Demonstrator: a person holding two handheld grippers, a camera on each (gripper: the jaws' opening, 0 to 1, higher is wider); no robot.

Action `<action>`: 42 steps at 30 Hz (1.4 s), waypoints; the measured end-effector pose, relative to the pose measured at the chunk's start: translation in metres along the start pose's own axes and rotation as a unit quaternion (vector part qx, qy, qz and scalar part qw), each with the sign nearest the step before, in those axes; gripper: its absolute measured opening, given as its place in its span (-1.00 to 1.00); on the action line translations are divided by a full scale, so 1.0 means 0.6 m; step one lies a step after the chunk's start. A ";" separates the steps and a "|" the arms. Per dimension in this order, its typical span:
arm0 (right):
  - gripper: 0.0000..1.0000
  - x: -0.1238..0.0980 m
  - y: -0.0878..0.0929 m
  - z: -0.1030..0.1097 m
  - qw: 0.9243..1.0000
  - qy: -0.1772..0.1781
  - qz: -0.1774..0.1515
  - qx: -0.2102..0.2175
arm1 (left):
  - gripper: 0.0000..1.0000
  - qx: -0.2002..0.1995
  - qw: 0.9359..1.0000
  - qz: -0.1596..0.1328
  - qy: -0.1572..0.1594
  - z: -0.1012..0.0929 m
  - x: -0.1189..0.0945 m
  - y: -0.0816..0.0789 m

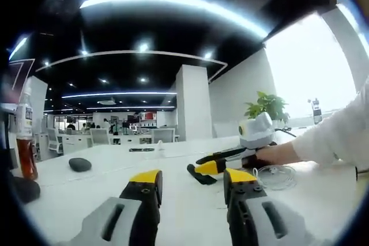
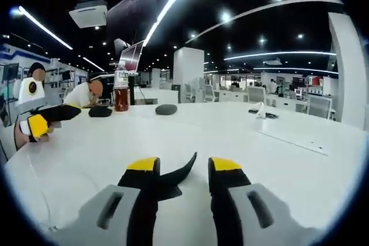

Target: Peel open the Velcro strap on the desktop, arrange the wired earphones neatly onto it, and close the Velcro strap to secure them.

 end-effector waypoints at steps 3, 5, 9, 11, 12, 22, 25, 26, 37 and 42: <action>-0.39 0.006 0.001 -0.002 1.000 0.002 0.002 0.000 | -0.08 0.003 1.000 0.004 0.001 -0.002 0.001 0.002; -0.40 0.009 0.003 0.000 1.000 0.001 0.009 -0.004 | -0.08 0.005 1.000 0.006 0.002 -0.002 0.001 0.003; -0.48 0.010 0.006 0.004 1.000 -0.003 0.016 -0.015 | -0.08 0.003 1.000 0.004 0.000 0.000 0.001 0.002; -0.49 0.010 0.006 0.002 1.000 -0.003 0.016 -0.015 | -0.08 0.001 1.000 0.003 -0.001 0.001 0.001 0.001; -0.50 0.010 0.006 0.002 1.000 -0.002 0.017 -0.016 | -0.08 0.002 1.000 0.003 -0.001 0.000 0.001 0.001; -0.58 0.012 0.011 0.010 0.999 -0.007 0.028 -0.036 | -0.08 0.008 1.000 0.008 -0.001 0.000 0.000 0.003; -0.61 0.012 0.011 0.011 0.999 -0.008 0.028 -0.036 | -0.08 0.010 1.000 0.010 0.000 -0.001 0.000 0.004; -0.63 0.012 0.011 0.010 0.999 -0.008 0.028 -0.034 | -0.08 0.010 1.000 0.010 0.000 -0.001 0.000 0.004; -0.75 0.013 0.011 0.011 0.999 -0.009 0.029 -0.036 | -0.08 0.012 1.000 0.011 -0.001 0.000 0.001 0.005; -0.82 0.013 0.012 0.012 0.999 -0.010 0.031 -0.039 | -0.08 0.013 1.000 0.012 -0.001 0.000 0.001 0.005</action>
Point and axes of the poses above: the point that each gripper's makers call its tool centre point, and the gripper's own axes: x roughly forward along the fingers, z roughly to its left, y roughly out of its underside, the point moved 4 cm from there along -x, roughly backward along the fingers, and after that the axes turned 5 degrees about y, right-handed, at the moved point
